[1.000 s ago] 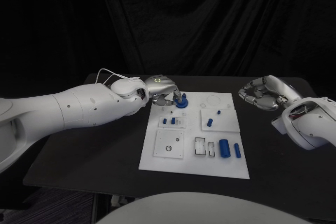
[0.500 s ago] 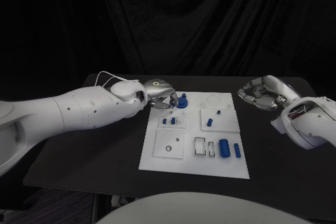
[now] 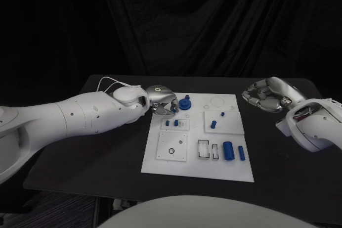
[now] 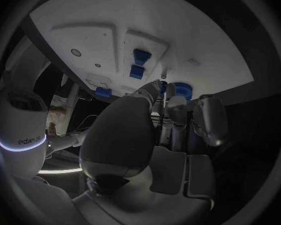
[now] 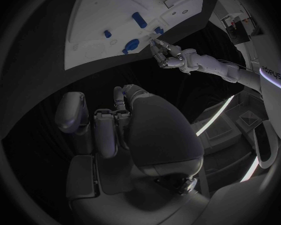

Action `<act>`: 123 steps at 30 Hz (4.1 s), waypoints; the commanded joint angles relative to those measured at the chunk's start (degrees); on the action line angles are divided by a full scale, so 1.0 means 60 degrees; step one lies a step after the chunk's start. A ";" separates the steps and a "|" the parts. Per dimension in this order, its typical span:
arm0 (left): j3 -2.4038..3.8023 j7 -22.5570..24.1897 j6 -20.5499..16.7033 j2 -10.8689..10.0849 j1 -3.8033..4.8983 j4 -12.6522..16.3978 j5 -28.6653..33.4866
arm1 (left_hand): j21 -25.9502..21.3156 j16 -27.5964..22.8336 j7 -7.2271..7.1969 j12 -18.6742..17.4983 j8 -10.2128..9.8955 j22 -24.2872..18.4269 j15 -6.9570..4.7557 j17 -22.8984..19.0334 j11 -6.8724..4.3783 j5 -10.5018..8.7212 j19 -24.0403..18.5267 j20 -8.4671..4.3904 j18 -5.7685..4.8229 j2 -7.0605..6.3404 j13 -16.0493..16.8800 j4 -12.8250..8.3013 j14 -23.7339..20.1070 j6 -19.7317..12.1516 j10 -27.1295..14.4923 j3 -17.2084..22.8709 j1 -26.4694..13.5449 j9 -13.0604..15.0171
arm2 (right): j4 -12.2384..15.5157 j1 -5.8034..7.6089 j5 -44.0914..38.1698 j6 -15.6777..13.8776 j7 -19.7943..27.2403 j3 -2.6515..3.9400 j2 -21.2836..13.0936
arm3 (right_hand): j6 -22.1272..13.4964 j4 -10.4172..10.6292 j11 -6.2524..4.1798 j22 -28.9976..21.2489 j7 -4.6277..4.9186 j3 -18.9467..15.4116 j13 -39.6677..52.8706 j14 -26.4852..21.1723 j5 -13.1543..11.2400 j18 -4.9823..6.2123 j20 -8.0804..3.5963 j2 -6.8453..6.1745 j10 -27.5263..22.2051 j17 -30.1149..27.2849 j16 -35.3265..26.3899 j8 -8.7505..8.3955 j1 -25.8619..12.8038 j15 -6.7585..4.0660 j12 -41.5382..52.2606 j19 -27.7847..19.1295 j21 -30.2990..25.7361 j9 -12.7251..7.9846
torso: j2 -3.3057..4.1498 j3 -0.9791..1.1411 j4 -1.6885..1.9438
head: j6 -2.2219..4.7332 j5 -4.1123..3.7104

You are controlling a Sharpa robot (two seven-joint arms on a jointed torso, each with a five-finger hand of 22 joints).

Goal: Assemble the parts on the task board

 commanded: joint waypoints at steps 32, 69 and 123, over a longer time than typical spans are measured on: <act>0.0010 -0.0121 0.0193 0.0272 -0.0198 -0.0297 0.0007 | -0.0123 -0.0109 -0.0080 -0.0165 -0.0132 0.1506 0.0023 -0.0104 0.0073 -0.0076 -0.0128 0.0017 -0.0047 -0.0048 -0.0004 -0.0024 -0.0124 -0.0193 0.0049 0.0095 -0.0049 0.0015 | 0.0003 -0.0017 -0.0018 0.0164 -0.0259 0.0007 -0.0007 | -0.0055 0.0000 0.0001 0.1285 0.0013 0.0059 0.1200 0.0493 0.0062 0.0155 -0.0026 -0.0002 -0.0093 0.1575 -0.0085 0.0041 0.0136 -0.0029 -0.0105 -0.0004 -0.0080 0.0024 | -0.0009 0.0012 -0.0001 | -0.0002 -0.0025; 0.0011 -0.0585 -0.0398 0.0144 -0.0294 -0.0324 -0.0676 | -0.1016 -0.0754 -0.0929 -0.1037 -0.0700 0.1307 0.0375 -0.1228 0.0526 -0.0719 -0.0600 0.0285 0.0094 -0.0471 0.0136 0.0038 -0.0905 -0.2539 -0.1116 0.0195 -0.0398 -0.0497 | 0.0027 -0.0017 -0.0018 0.0328 -0.0374 0.0007 -0.0038 | -0.0070 -0.0010 0.0001 0.1276 0.0014 0.0074 0.1179 0.0487 0.0063 0.0162 -0.0026 -0.0008 -0.0112 0.1565 -0.0095 0.0048 0.0154 -0.0029 -0.0124 -0.0019 -0.0119 0.0029 | -0.0010 0.0013 0.0009 | -0.0002 -0.0002; 0.0006 0.4889 0.2488 -0.3629 -0.0428 0.3830 1.4276 | -1.1219 -1.1497 -0.0735 -0.2561 -0.0873 -0.8779 0.1559 -0.8528 0.0356 0.0622 -1.2896 0.1334 0.0686 0.2281 -0.3102 0.1596 -1.2256 -0.6018 -0.8559 -0.4637 -0.2288 -0.2136 | -0.0841 -0.0086 -0.6237 0.2464 -0.1621 0.0010 0.1394 | -0.1737 -0.0780 0.1046 0.1118 -0.0154 0.1776 -0.7395 -0.0702 -0.1830 0.0302 0.0637 -0.1663 -0.8424 -0.0360 -0.1210 -0.0765 0.0069 0.0686 -0.8713 -0.0752 -0.0833 -0.0774 | 0.0095 -0.0231 0.0229 | -0.0002 -0.0425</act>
